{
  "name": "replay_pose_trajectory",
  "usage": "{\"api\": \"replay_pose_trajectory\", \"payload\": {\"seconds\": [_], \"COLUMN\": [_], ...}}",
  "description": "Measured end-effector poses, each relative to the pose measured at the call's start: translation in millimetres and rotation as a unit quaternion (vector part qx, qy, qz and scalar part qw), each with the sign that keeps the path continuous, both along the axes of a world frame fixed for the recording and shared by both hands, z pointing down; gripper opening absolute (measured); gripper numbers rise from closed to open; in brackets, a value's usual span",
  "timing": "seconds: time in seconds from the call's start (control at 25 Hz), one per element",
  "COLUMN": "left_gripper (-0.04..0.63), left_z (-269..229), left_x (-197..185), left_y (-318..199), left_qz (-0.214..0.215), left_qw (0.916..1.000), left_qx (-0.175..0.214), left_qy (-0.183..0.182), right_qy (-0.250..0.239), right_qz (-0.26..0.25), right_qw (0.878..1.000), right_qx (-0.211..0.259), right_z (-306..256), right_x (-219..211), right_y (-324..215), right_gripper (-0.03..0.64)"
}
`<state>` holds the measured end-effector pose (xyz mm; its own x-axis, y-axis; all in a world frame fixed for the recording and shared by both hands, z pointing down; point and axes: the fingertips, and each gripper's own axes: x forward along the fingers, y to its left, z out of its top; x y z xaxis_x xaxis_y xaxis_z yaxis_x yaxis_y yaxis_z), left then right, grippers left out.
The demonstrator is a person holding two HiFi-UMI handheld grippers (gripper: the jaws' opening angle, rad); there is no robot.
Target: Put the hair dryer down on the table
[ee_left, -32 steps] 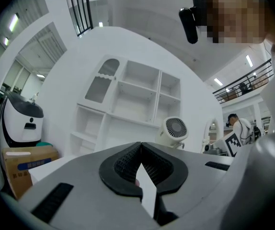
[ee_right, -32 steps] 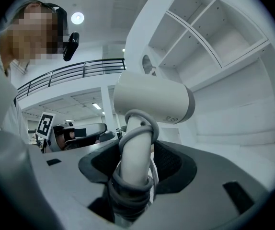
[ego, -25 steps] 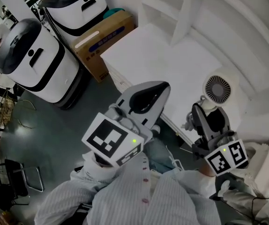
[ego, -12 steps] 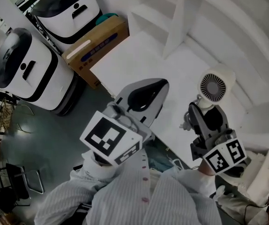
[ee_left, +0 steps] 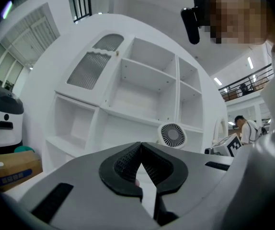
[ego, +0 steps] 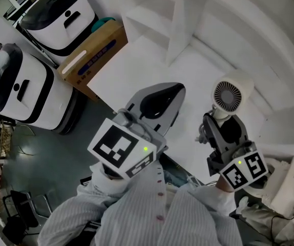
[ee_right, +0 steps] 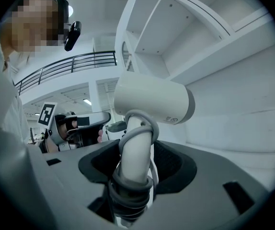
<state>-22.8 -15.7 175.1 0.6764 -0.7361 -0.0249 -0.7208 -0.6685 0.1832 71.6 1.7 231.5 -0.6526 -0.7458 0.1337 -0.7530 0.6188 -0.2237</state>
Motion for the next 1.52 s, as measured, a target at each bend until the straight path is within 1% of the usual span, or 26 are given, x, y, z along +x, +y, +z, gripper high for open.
{"api": "replay_pose_trajectory", "payload": {"seconds": [0.24, 0.52, 0.76, 0.88, 1.08, 1.36, 1.52], "left_gripper": [0.011, 0.011, 0.011, 0.011, 0.011, 0.011, 0.011], "left_z": [-1.8, 4.3, 14.4, 20.2, 38.5, 76.4, 102.9], "left_x": [13.2, 28.3, 41.5, 49.1, 60.9, 78.6, 83.4], "left_y": [-28.8, -64.2, -83.1, -88.9, -98.4, -105.0, -114.4], "left_qz": [0.037, 0.081, 0.102, 0.111, 0.126, 0.139, 0.136], "left_qw": [0.9993, 0.9966, 0.9946, 0.9935, 0.9913, 0.9875, 0.9857], "left_qx": [0.006, -0.001, -0.009, -0.012, -0.028, -0.047, -0.065], "left_qy": [-0.009, -0.017, -0.018, -0.02, -0.027, -0.056, -0.075], "right_qy": [0.008, 0.021, 0.035, 0.047, 0.085, 0.129, 0.158], "right_qz": [0.03, 0.059, 0.07, 0.072, 0.07, 0.059, 0.048], "right_qw": [0.999, 0.998, 0.997, 0.996, 0.993, 0.986, 0.98], "right_qx": [0.007, 0.002, -0.008, -0.02, -0.043, -0.086, -0.106], "right_z": [-5.1, -3.3, 6.2, 13.9, 36.6, 76.8, 106.4], "right_x": [10.4, 16.4, 22.7, 28.2, 34.1, 51.0, 59.9], "right_y": [-22.4, -52.9, -69.0, -74.8, -86.3, -96.5, -102.6], "right_gripper": [0.212, 0.212, 0.212, 0.212, 0.212, 0.212, 0.212]}}
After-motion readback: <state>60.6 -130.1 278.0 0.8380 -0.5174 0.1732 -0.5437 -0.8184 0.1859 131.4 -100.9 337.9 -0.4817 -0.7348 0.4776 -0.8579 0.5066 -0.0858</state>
